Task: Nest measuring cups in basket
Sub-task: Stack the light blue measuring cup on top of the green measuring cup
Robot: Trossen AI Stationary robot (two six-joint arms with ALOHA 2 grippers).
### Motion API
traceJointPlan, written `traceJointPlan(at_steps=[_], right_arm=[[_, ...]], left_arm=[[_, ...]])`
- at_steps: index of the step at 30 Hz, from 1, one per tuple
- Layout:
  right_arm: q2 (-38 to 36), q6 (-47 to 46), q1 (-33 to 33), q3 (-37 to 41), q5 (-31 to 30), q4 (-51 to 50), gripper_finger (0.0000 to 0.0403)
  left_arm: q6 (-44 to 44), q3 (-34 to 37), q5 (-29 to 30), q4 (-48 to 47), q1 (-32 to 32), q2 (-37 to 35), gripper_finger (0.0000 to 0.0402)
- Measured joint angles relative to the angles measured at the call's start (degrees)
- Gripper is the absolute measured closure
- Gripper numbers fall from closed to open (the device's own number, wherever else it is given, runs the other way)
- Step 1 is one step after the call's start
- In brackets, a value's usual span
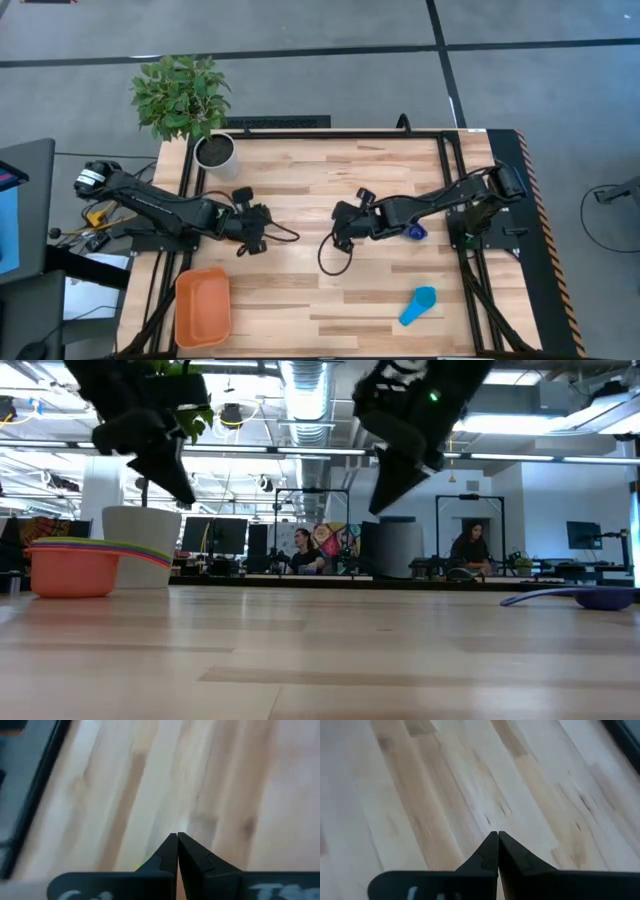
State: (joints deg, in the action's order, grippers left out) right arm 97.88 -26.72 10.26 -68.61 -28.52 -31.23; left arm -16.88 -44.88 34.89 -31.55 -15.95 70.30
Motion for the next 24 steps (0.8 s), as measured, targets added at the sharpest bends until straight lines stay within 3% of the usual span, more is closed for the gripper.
traceJointPlan(at_steps=[7,12,16,24], right_arm=[[-8.6,-6.5,-0.6,13.0,4.7,1.1,0.0384],[-20.0,-16.1,-0.7,23.5,6.3,-1.4,0.0384],[-27.7,-26.8,0.4,27.6,8.4,-7.7,0.0376],[-32.1,-45.2,13.4,28.7,16.4,-11.6,0.039]], left_arm=[[4.2,10.0,-4.2,22.9,-3.4,-1.0,0.0401],[4.2,11.1,-4.2,24.4,-4.3,-1.0,0.0401],[4.2,11.1,-4.2,27.4,-4.2,-1.0,0.0401],[5.1,11.1,-4.1,29.7,-4.2,-0.9,0.0401]])
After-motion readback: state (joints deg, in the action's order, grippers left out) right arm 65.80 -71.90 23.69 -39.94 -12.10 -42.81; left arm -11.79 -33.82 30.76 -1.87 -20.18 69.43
